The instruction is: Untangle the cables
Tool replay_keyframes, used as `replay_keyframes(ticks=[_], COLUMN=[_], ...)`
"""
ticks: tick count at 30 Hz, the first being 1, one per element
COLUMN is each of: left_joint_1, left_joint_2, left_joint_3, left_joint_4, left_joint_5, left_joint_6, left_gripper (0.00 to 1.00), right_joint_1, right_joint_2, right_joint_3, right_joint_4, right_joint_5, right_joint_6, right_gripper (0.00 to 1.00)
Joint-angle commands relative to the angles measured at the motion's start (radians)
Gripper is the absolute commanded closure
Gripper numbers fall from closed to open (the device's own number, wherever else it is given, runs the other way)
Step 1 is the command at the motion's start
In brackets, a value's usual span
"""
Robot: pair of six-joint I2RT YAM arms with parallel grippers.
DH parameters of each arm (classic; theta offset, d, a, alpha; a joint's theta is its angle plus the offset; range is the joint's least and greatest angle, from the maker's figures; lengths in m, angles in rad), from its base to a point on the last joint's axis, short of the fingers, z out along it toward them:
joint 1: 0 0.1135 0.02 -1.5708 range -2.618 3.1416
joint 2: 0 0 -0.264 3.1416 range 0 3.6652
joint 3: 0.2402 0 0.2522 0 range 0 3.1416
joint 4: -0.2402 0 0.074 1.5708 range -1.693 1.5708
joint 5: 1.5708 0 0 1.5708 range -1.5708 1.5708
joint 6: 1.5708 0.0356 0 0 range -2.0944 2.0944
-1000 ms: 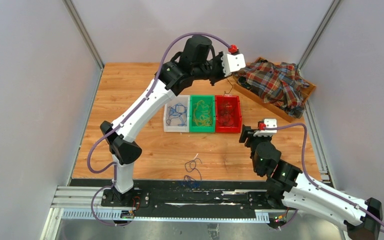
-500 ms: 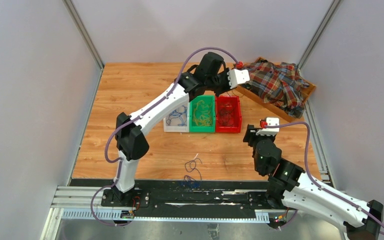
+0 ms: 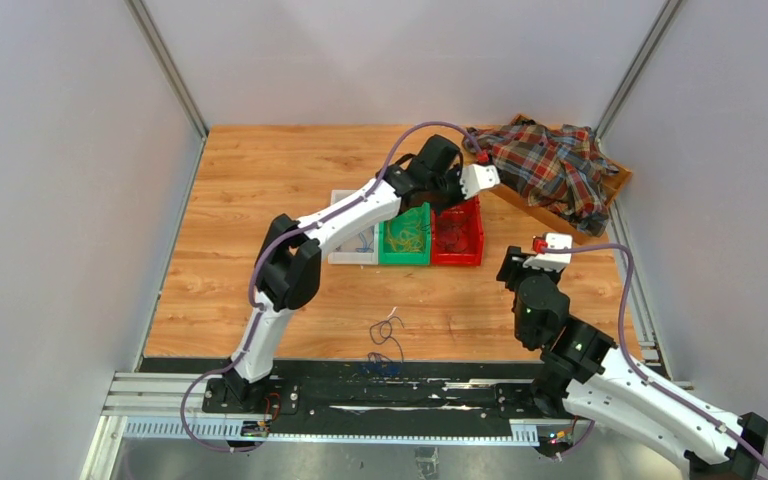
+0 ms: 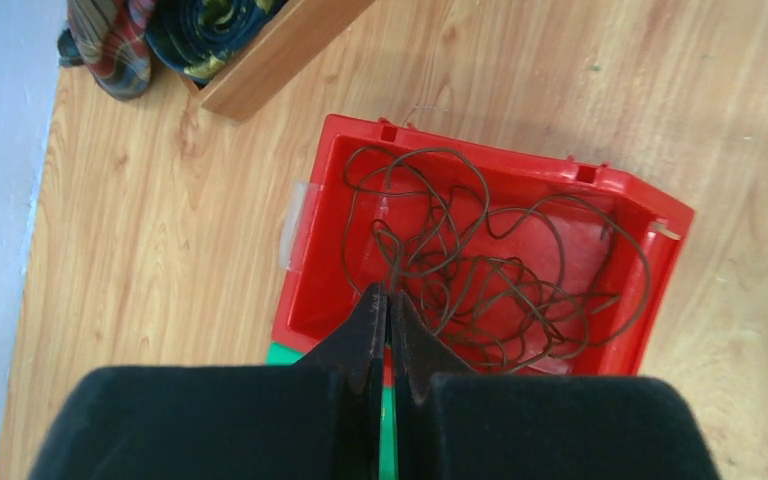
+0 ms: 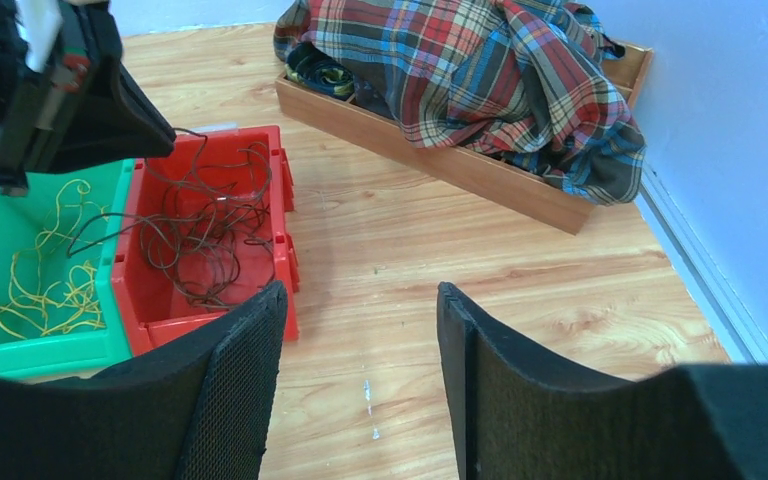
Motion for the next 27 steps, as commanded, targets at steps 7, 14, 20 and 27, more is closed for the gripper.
replay_keyframes(ticks=[7, 14, 20, 27], left_joint_1=[-0.059, -0.074, -0.058, -0.02], left_joint_2=[0.121, 0.208, 0.227, 0.209], left_joint_3=[0.079, 0.151, 0.141, 0.123], left_joint_4=[-0.003, 0.014, 0.023, 0.008], left_joint_5=[-0.09, -0.111, -0.126, -0.084], left_joint_6=[0.084, 0.06, 0.038, -0.017], left_gripper=[1.0, 1.0, 1.0, 0.92], right_joint_1=[-0.034, -0.039, -0.041, -0.046], right_joint_2=[0.002, -0.011, -0.016, -0.028], right_joint_3=[0.052, 0.076, 0.082, 0.09], right_joint_4=[-0.058, -0.084, -0.094, -0.096], right_joint_5=[0.015, 0.027, 0.028, 0.021], right_joint_6=[0.064, 0.069, 0.08, 0.086], right_gripper=[0.44, 0.44, 0.45, 0.45])
